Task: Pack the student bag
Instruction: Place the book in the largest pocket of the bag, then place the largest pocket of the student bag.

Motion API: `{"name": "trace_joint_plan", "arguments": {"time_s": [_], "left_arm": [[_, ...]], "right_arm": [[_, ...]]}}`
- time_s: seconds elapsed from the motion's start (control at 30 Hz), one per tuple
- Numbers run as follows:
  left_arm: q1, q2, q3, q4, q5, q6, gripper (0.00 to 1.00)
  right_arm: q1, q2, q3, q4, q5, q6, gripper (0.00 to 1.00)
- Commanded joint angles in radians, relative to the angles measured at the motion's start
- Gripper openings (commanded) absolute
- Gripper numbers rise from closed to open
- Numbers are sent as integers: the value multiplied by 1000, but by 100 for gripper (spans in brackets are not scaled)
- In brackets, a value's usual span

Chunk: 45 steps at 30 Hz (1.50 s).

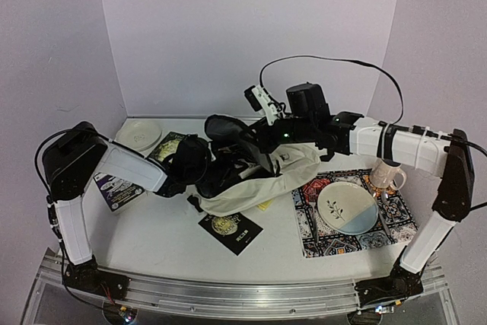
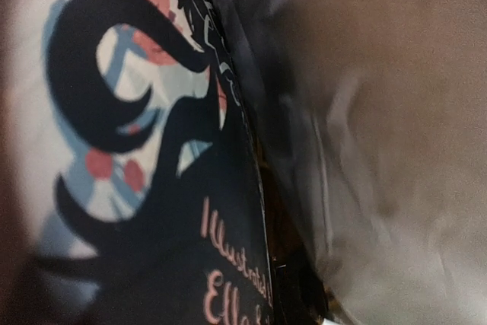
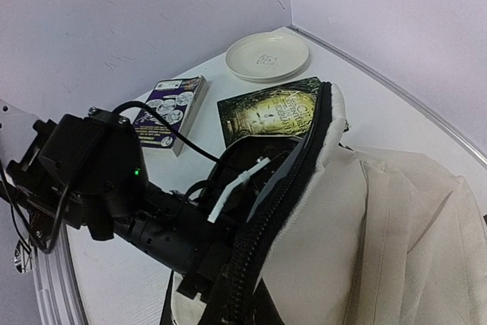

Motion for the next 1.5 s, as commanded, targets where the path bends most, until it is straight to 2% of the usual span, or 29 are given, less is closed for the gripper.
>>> {"name": "trace_joint_plan", "arguments": {"time_s": [0.0, 0.23, 0.47, 0.77, 0.93, 1.23, 1.3, 1.47], "left_arm": [[6, 54, 124, 187, -46, 10, 3], [4, 137, 163, 192, -72, 26, 16], [4, 72, 53, 188, -151, 83, 57], [4, -21, 2, 39, -224, 199, 85], [-6, -67, 1, -91, -284, 274, 92], [-12, -204, -16, -328, -389, 384, 96], [-8, -236, 3, -421, -419, 410, 99], [29, -299, 18, -590, -464, 472, 99]], "right_arm": [[15, -23, 16, 94, -42, -14, 0], [14, 0, 5, 95, 43, -7, 0], [-28, 21, -23, 95, 131, 63, 0], [-88, 45, -50, 95, 165, 131, 0], [-125, 40, -72, 95, 165, 153, 0], [-187, 56, -72, 91, 184, 189, 0], [-209, 66, -70, 84, 188, 205, 0], [-247, 97, -44, 71, 185, 224, 0]]}}
